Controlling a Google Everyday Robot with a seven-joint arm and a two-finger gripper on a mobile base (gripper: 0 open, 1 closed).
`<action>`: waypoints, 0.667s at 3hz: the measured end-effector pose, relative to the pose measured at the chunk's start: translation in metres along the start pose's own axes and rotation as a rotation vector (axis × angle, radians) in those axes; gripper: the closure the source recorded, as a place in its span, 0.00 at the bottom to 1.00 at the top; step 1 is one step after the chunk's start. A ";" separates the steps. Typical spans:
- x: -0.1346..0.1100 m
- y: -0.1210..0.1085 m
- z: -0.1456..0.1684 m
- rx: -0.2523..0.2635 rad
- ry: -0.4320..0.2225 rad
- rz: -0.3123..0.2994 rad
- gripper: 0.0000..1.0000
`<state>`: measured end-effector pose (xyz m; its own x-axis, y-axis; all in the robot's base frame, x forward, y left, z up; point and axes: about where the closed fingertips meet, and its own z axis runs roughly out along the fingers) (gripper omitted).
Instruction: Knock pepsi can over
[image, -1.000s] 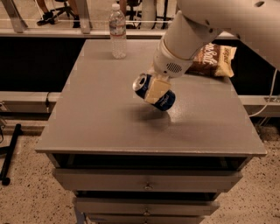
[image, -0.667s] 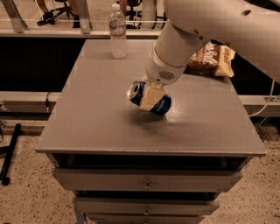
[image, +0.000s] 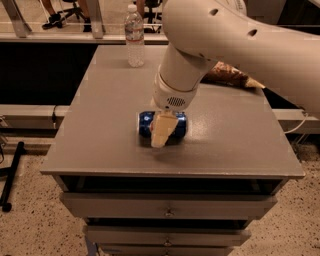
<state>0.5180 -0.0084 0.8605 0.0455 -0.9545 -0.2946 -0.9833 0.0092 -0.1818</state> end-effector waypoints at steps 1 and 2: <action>-0.005 0.008 0.009 -0.018 0.010 -0.019 0.00; -0.004 0.009 0.010 -0.021 0.011 -0.019 0.00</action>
Offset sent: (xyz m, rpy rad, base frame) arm -0.0096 0.0104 -0.0178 -0.0248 0.0255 0.0315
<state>0.5103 -0.0015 0.8503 0.0628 -0.9577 -0.2807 -0.9858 -0.0156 -0.1674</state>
